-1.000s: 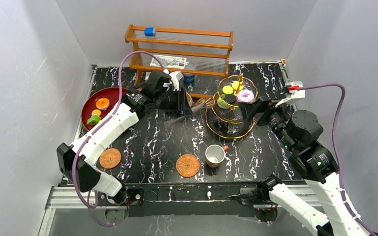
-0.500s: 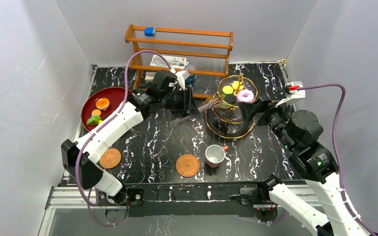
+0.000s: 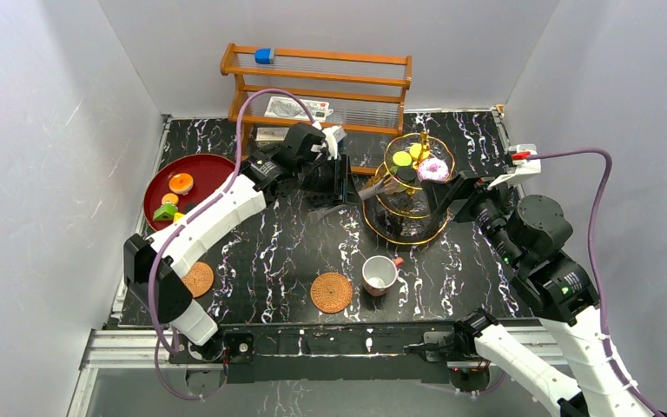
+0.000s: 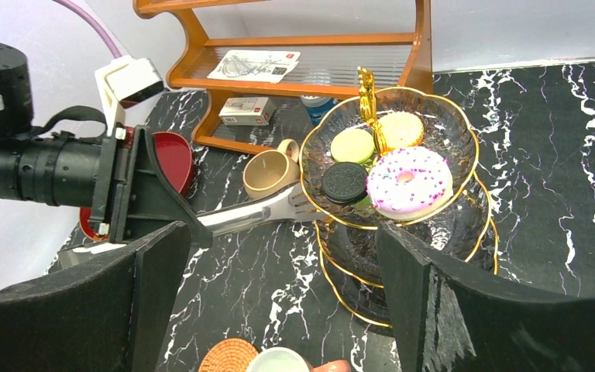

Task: Serve the afternoon tea
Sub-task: Place the desert on the desert table.

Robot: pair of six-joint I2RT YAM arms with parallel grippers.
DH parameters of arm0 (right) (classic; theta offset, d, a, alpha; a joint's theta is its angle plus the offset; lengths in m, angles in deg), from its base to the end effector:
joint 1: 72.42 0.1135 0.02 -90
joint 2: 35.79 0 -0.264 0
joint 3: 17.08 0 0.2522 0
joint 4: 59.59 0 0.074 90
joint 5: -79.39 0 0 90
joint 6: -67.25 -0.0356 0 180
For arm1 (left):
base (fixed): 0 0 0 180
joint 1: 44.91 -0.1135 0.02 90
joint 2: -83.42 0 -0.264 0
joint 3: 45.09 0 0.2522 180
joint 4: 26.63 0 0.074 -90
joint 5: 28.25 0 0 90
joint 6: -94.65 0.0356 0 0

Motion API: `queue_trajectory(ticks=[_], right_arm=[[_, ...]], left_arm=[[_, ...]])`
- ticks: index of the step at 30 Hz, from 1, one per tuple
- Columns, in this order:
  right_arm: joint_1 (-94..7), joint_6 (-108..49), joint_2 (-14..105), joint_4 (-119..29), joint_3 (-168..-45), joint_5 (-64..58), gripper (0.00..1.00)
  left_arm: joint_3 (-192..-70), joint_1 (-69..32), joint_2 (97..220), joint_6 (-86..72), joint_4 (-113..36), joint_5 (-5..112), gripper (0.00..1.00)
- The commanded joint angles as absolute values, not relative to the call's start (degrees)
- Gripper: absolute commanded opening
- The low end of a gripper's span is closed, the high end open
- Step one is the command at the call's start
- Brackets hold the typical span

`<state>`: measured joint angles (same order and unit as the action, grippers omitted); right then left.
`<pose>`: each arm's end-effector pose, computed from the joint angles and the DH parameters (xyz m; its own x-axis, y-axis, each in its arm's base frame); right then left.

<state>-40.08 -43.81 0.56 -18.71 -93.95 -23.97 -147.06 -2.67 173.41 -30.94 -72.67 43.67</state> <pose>0.0954 0.0507 0.4332 -0.1218 0.3367 -0.9337 -0.3016 0.8837 0.3580 0.2561 -0.2475 0.3695 -0.8199 -0.0028 -0.5725 0.4332 0.6509 -0.6235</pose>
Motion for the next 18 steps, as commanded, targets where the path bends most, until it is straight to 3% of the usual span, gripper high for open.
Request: queue_trajectory(ticks=[1,18], right_arm=[[-39.85,-43.58,0.70,-20.80,-97.19,-24.54,0.99],[-39.81,-43.22,1.32,-22.08,-98.45,-23.70,0.99]], left_arm=[[-151.24,-2.32,174.40,-29.89,-73.25,42.51,0.41],[-153.56,-2.22,175.23,-28.40,-75.96,43.05,0.46]])
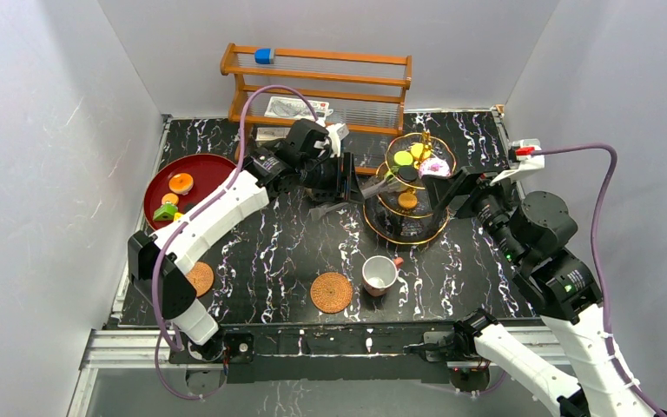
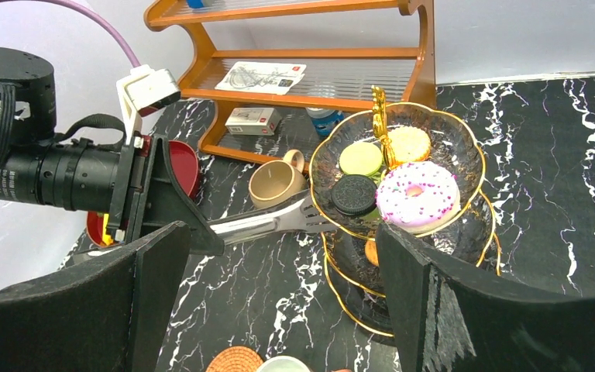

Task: Serve the afternoon tea
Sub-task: Place the desert on the desert table.

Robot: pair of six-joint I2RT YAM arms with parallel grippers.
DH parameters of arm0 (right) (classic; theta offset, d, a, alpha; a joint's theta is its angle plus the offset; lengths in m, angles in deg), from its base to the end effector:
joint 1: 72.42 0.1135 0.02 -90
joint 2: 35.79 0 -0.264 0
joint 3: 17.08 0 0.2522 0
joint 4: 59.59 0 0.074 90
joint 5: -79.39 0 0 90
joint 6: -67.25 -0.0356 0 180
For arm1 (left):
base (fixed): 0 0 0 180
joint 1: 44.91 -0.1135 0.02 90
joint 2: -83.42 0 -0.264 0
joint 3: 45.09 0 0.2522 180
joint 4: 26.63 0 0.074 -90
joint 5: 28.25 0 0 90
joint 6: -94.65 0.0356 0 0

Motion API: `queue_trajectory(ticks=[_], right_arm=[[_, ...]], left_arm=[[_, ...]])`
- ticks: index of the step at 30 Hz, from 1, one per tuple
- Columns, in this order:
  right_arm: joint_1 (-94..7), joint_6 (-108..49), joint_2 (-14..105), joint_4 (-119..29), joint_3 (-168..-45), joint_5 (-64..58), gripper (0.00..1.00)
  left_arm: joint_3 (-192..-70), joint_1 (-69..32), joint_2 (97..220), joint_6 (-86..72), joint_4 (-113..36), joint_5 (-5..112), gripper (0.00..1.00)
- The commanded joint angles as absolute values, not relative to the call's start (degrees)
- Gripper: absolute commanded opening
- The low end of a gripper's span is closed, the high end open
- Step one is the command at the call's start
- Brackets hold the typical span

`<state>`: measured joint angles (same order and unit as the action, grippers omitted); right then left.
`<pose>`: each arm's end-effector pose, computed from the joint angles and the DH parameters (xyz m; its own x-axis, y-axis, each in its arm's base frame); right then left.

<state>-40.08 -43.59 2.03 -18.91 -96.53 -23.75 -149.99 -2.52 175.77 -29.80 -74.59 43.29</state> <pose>0.0961 0.0513 0.4447 -0.1039 0.3443 -0.9331 -0.3124 0.8794 0.3592 0.2619 -0.2543 0.3696 -0.8225 0.0242 -0.5683 0.4424 0.6552 -0.6123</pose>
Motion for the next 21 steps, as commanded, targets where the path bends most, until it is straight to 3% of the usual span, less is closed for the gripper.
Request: queue_trajectory(ticks=[1,21], right_arm=[[-39.84,-43.27,1.16,-22.09,-98.17,-23.66,0.99],[-39.88,-45.89,1.04,-21.84,-96.13,-20.71,0.98]], left_arm=[[-153.83,-2.24,175.16,-28.25,-76.47,43.47,0.45],[-149.50,-2.33,166.72,-26.97,-80.06,62.63,0.41]])
